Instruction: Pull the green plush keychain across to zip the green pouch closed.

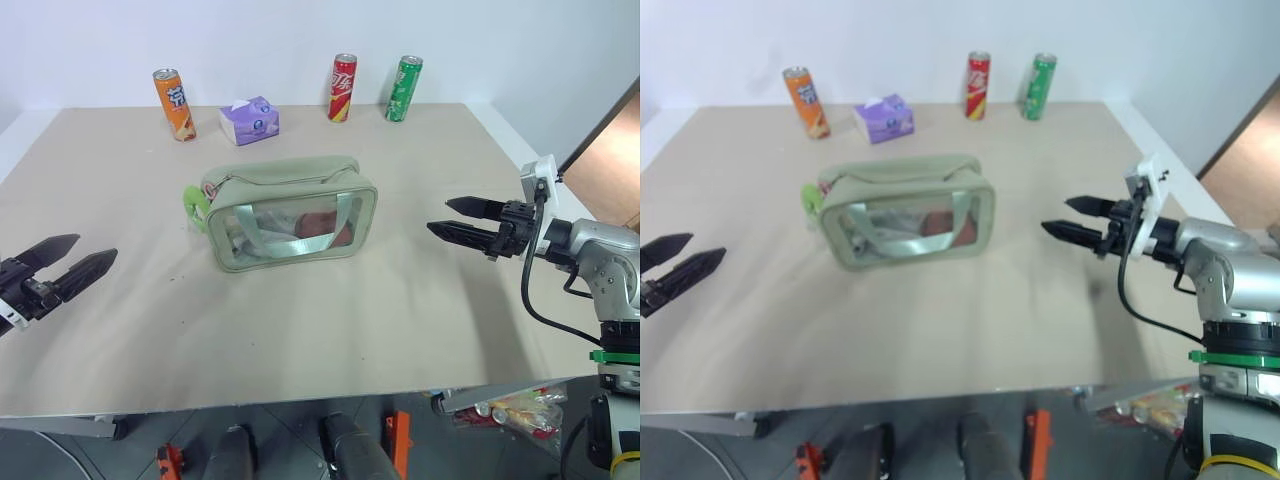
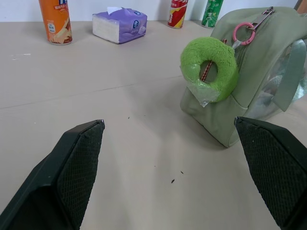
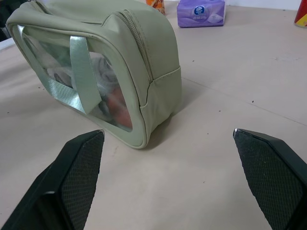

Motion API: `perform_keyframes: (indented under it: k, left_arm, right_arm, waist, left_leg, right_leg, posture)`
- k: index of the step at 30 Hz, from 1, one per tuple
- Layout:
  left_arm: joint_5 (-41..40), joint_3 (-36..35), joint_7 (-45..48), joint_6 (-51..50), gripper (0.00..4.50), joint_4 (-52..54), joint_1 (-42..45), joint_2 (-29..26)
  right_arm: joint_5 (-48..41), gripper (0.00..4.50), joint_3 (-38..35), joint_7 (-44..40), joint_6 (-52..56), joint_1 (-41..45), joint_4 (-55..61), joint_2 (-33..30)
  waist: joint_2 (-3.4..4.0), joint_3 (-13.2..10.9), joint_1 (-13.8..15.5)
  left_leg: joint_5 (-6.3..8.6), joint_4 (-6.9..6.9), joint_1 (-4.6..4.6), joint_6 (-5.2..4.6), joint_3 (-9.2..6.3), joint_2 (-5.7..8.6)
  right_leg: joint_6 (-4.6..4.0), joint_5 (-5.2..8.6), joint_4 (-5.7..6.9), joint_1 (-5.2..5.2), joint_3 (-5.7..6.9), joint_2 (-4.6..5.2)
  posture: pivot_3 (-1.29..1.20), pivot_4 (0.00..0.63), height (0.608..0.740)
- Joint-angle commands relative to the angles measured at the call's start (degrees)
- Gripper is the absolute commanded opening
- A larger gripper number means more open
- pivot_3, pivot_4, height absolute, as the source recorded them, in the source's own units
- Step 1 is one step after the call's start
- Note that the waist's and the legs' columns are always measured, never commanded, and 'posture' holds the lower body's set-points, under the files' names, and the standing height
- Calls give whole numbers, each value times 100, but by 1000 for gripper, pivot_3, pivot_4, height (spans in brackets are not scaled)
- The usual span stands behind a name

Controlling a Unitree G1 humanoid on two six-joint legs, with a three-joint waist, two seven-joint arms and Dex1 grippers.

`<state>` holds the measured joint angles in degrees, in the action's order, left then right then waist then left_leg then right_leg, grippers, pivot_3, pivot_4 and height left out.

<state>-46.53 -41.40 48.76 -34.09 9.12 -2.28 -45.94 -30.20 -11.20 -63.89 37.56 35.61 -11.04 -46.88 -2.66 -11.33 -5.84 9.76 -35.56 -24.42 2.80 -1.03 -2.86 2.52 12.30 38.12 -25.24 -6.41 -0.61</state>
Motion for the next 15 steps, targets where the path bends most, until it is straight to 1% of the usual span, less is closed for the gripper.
perform_keyframes:
  k: [1,4,7,12,15]
  left_arm:
    - [-112,-27,-80,59,4500,163,310,-121]
    - [-204,298,-35,-62,4500,553,698,-372]
    - [-162,558,57,-89,4500,712,900,-532]
    - [18,1019,291,7,4500,980,1105,-747]
    - [-23,1173,440,4,4500,1052,1249,-831]
  right_arm:
    - [94,4465,119,-145,-154,130,94,-161]
    - [394,4465,535,-374,-378,185,267,-275]
    - [711,4465,877,-550,-663,443,197,-392]
    - [1012,4465,1262,-865,-1127,1508,-125,-248]
    - [1185,4465,1504,-1131,-1492,2364,-432,-44]
  waist:
    - [0,0,1]
    - [-2,1,4]
    - [3,-2,5]
    - [10,-6,-35]
    - [12,-8,-35]
  left_leg:
    - [0,0,0,0,0,0]
    - [0,-1,-2,0,-2,0]
    - [0,-7,-3,0,2,1]
    - [0,0,6,1,26,-5]
    - [0,10,8,0,20,-10]
  right_leg:
    - [0,0,0,0,0,0]
    - [0,0,0,-1,1,-1]
    - [2,-1,0,1,-1,1]
    - [8,-7,1,-7,-13,1]
    - [4,-7,1,-9,-10,-7]
  posture:
    - [0,150,740]
    - [0,150,740]
    - [0,150,740]
    - [0,150,740]
    - [0,150,740]
